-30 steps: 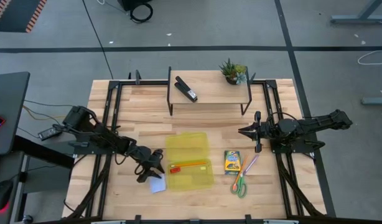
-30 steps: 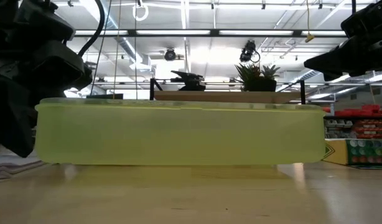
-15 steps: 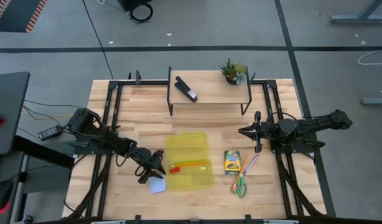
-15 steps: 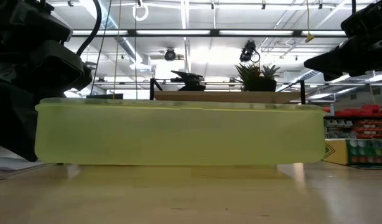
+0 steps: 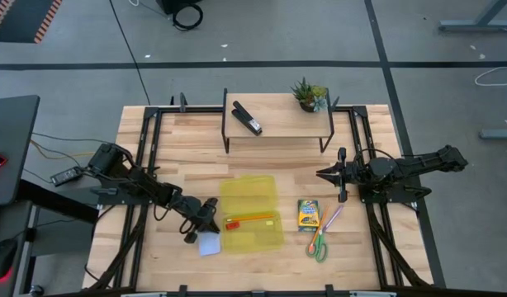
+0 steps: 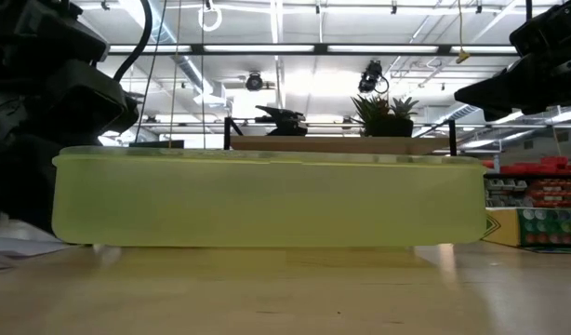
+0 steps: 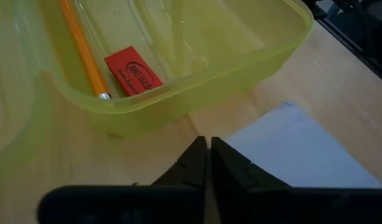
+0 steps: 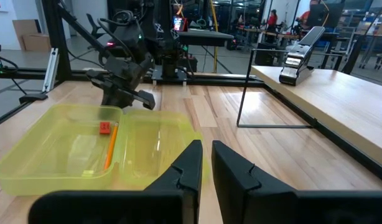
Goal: Pack school essentials
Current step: Put the blue sticky note into the yellow supply box
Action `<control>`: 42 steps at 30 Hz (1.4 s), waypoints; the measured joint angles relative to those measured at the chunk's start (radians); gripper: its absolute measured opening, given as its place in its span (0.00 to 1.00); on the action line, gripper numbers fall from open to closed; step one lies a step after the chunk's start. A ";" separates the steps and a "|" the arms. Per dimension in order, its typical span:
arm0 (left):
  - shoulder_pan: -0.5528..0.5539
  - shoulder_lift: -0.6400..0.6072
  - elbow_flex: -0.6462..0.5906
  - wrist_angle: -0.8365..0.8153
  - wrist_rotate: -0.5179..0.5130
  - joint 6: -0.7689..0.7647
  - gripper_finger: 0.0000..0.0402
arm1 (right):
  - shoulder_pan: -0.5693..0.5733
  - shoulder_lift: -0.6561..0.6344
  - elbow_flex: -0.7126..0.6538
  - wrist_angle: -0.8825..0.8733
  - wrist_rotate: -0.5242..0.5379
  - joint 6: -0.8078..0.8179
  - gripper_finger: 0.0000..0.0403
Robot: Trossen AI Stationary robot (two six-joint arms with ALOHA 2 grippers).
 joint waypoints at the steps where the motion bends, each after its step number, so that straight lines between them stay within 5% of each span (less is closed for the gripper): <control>1: 0.000 0.000 0.000 0.000 0.000 0.001 0.04 | 0.000 0.000 0.000 0.000 0.000 0.000 0.10; 29: -0.039 -0.280 0.021 -0.170 0.010 -0.086 0.00 | 0.000 0.000 0.000 0.000 0.000 0.000 0.10; 42: -0.056 -0.308 0.369 -0.744 0.209 0.104 0.00 | 0.000 0.000 0.000 0.000 0.000 0.000 0.10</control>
